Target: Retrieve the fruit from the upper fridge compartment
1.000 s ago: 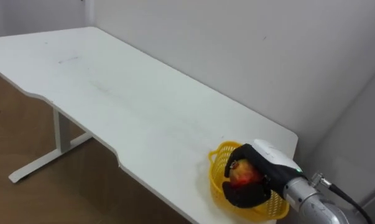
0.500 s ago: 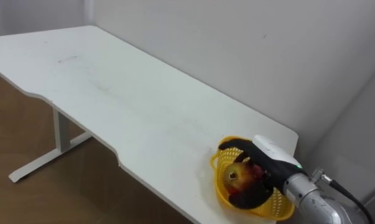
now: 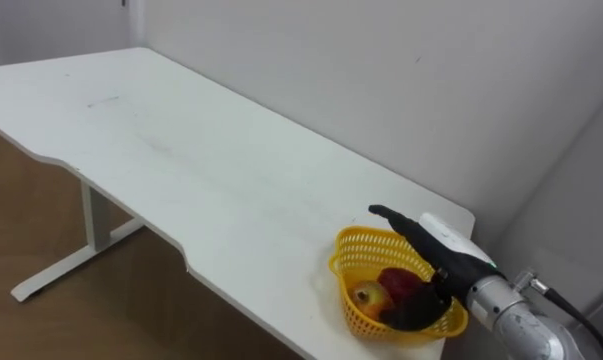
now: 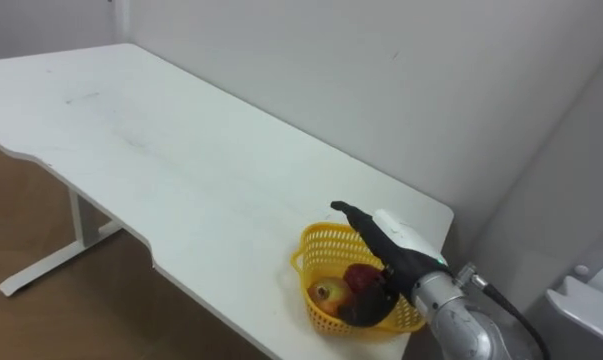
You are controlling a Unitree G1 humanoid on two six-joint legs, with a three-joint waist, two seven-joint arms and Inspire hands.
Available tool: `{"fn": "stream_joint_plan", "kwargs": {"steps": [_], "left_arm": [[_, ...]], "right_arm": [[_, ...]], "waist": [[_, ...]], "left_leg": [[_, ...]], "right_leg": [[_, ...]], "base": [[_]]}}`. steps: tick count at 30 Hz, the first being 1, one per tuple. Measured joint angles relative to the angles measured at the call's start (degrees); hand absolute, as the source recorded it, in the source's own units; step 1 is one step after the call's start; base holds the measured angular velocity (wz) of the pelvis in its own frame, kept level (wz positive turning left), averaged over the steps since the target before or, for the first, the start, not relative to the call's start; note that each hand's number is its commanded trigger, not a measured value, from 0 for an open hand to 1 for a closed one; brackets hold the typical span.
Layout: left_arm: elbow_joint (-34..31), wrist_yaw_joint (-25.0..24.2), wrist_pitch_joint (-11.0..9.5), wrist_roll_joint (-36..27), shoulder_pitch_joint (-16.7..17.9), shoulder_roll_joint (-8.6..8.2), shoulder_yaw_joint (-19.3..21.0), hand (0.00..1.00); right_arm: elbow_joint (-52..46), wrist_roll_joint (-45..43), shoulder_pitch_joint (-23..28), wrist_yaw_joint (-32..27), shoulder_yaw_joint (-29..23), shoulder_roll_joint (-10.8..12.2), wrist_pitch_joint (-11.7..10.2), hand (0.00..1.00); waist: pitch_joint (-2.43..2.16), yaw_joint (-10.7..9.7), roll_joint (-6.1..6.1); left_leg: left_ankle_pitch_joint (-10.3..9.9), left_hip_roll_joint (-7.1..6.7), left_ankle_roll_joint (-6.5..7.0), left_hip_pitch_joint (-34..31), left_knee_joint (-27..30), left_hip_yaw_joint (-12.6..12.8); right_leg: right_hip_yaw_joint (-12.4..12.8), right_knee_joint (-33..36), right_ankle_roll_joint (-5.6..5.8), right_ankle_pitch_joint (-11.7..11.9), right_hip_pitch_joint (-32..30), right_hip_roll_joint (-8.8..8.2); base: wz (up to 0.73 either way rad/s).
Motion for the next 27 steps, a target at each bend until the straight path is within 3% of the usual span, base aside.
{"fn": "stream_joint_plan", "kwargs": {"steps": [11, 15, 19, 21, 25, 27], "left_arm": [[-0.06, 1.41, 0.07, 0.0, 1.3, -0.4, 1.17, 0.0], [0.15, 2.43, 0.02, -0.02, 1.59, -0.67, 1.18, 0.0], [0.14, 2.42, 0.02, -0.02, 2.41, -0.7, 1.21, 0.0], [0.13, 2.33, 0.02, -0.01, 3.07, -0.72, 1.26, 0.0], [-0.32, 2.31, -0.01, 0.25, 4.04, -1.84, 2.76, 0.0], [-1.12, 2.25, -0.07, 0.25, 4.8, -2.35, 2.84, 0.0]], "right_arm": [[-2.08, 0.13, 0.0, 0.01, -0.1, 0.02, -0.03, 0.0], [-3.22, 0.14, 0.03, 0.01, -0.45, 0.02, -0.08, 0.0], [-7.86, 0.19, 0.05, 0.01, -3.14, 0.02, -0.65, 0.0], [-10.88, 1.26, 0.16, -0.1, -4.74, 0.04, -1.1, 0.0], [-16.26, 1.65, 0.81, -0.52, -6.65, 0.35, -1.13, 0.0], [-18.93, 1.79, 0.88, -0.65, -7.41, 0.95, -1.28, 0.0]], "waist": [[0.08, -0.06, 0.12], [0.45, -0.33, 0.76], [0.15, -2.05, 1.02], [0.17, -3.16, 1.62], [0.11, -3.46, 3.18], [-0.36, -4.81, 4.08]], "left_leg": [[-0.01, 0.21, 0.01, 0.5, -0.06, 0.91], [-0.24, 0.25, 0.09, 1.37, -0.53, 1.05], [-0.25, 0.18, 0.11, 1.38, -0.4, 1.02], [-0.26, 0.2, 0.13, 2.01, 0.01, 1.21], [-0.67, 0.48, 0.22, 2.99, 0.04, 2.46], [-0.83, 0.55, 0.32, 3.42, 0.03, 2.88]], "right_leg": [[1.3, -0.01, -0.01, 0.0, 0.09, 0.1], [1.57, -0.05, -0.01, 0.0, 0.85, 0.14], [1.64, -0.04, -0.01, 0.0, 0.93, 0.14], [1.97, -0.08, -0.01, 0.01, 1.51, 0.15], [3.21, -0.05, -0.01, 0.01, 1.94, 0.26], [3.23, -0.01, 0.0, 0.01, 2.2, 0.2]], "base": [[-0.04], [-0.02], [0.0], [-0.04], [-0.18], [-0.1]]}}
